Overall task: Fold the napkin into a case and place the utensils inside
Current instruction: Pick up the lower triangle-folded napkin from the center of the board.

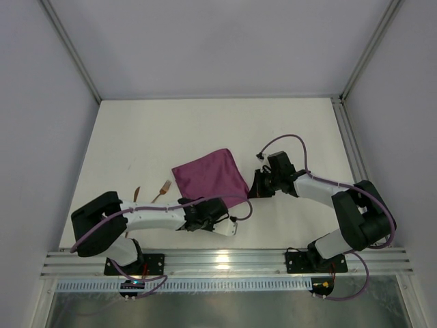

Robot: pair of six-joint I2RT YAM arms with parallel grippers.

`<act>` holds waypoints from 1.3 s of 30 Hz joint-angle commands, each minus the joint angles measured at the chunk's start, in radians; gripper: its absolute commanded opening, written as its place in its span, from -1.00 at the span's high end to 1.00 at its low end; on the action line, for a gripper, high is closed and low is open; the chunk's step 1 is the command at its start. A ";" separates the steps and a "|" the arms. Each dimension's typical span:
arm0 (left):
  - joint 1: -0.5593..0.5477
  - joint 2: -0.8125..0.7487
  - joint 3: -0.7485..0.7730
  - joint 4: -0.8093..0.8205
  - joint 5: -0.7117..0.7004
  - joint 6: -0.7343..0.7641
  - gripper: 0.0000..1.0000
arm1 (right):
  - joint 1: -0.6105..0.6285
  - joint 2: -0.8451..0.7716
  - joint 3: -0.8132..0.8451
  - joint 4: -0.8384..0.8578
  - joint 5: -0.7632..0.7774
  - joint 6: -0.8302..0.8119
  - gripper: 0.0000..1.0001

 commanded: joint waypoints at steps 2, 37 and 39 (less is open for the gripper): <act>0.003 -0.040 -0.034 0.038 -0.131 -0.047 1.00 | 0.005 -0.028 0.047 -0.004 -0.028 0.005 0.94; 0.121 -0.260 0.202 -0.165 -0.107 -0.085 1.00 | 0.039 -0.266 -0.093 0.034 -0.031 0.189 0.94; 0.122 -0.248 0.216 -0.166 -0.096 -0.092 1.00 | 0.037 -0.266 -0.088 0.039 -0.026 0.191 0.94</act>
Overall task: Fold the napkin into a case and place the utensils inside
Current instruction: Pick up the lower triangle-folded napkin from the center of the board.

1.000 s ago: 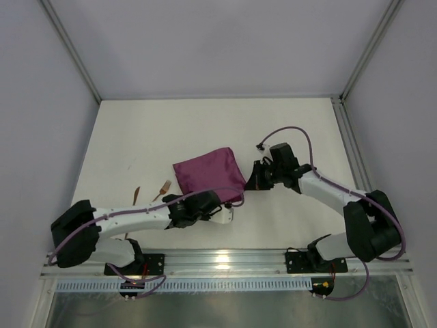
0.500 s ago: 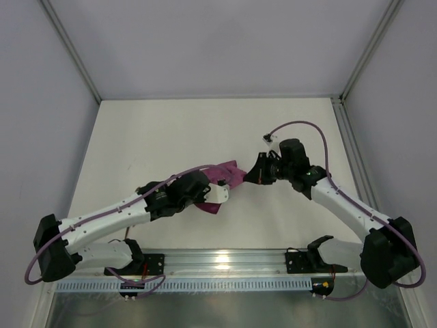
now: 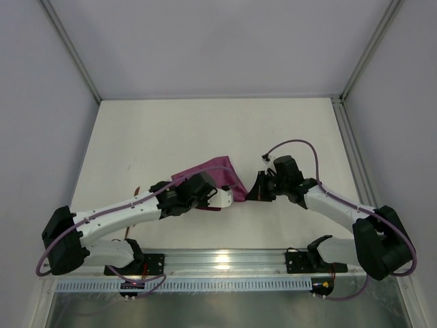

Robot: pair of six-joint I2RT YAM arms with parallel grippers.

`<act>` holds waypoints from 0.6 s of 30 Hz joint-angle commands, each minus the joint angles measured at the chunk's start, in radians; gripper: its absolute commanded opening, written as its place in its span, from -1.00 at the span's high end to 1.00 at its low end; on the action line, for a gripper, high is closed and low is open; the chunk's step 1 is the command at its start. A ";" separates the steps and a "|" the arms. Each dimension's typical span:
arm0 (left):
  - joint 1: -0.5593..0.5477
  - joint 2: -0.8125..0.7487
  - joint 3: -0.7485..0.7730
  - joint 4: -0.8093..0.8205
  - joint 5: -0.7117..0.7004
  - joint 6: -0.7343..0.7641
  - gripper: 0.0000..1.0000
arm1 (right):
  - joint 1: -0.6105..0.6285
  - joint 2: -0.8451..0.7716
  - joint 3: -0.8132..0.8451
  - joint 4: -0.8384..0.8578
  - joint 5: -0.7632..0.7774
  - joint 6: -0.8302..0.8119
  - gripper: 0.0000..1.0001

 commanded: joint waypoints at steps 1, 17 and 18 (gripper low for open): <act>0.002 0.021 0.047 0.027 0.003 -0.018 1.00 | 0.005 -0.027 -0.003 0.046 0.034 0.015 0.94; 0.035 0.040 -0.071 0.127 -0.097 -0.047 1.00 | 0.094 0.163 0.076 0.196 0.103 0.055 0.76; 0.036 0.043 -0.071 0.128 -0.089 -0.056 1.00 | 0.092 0.172 0.085 0.190 0.131 0.030 0.71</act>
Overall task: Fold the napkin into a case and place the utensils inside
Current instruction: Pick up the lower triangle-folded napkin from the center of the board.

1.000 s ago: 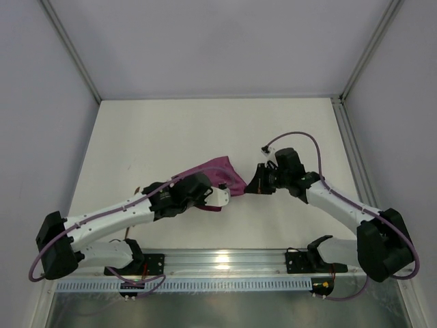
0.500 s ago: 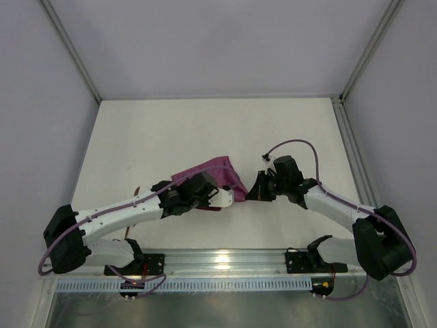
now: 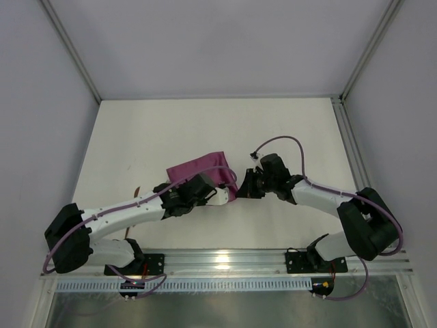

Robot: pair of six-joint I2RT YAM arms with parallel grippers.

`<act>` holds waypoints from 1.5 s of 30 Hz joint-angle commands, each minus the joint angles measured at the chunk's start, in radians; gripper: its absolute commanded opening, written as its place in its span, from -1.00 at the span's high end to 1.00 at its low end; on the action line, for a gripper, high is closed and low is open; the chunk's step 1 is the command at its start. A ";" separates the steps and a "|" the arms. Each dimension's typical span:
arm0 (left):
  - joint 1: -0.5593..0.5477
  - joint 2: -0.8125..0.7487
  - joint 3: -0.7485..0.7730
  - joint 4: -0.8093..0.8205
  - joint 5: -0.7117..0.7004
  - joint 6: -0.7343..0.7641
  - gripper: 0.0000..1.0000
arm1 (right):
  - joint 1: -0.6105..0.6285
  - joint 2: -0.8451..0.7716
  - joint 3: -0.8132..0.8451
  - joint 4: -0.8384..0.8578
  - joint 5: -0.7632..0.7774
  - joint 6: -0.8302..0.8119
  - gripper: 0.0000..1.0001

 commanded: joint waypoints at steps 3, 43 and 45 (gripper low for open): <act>0.006 0.013 0.020 0.066 -0.003 -0.063 1.00 | 0.000 0.053 0.068 0.000 0.106 -0.047 0.32; 0.133 0.050 0.172 0.081 0.025 -0.170 1.00 | 0.348 -0.226 -0.100 0.103 0.495 -0.734 -0.51; 0.133 0.044 0.175 0.077 0.025 -0.170 1.00 | 0.346 -0.199 -0.094 0.122 0.486 -0.740 -0.50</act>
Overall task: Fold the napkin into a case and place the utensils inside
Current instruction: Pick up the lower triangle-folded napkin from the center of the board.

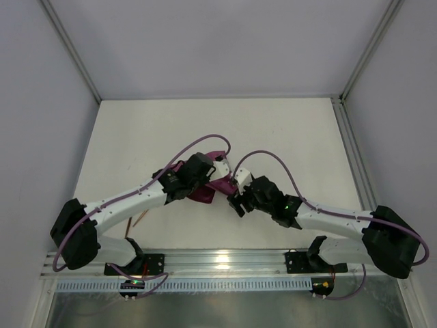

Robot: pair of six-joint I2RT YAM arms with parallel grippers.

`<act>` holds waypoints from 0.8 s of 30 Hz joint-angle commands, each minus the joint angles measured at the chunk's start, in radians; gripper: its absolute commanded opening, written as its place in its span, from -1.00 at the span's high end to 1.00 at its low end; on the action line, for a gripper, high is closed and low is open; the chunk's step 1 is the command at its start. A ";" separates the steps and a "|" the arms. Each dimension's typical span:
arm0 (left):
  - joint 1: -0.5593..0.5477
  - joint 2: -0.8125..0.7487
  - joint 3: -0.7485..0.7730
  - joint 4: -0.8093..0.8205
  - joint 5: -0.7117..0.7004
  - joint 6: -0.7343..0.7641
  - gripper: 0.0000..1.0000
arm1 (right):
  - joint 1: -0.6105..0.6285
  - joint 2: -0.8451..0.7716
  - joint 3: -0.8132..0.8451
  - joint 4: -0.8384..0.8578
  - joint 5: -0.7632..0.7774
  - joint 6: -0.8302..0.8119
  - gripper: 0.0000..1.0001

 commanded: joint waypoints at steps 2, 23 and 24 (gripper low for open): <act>0.002 -0.034 0.044 -0.002 0.010 -0.023 1.00 | 0.003 0.074 0.044 0.026 0.017 -0.080 -0.50; 0.014 -0.083 0.056 -0.050 0.024 -0.037 1.00 | -0.012 0.206 0.136 0.018 0.108 0.020 0.72; 0.017 -0.095 0.062 -0.054 0.026 -0.035 1.00 | -0.013 0.177 0.142 -0.012 0.103 0.015 0.74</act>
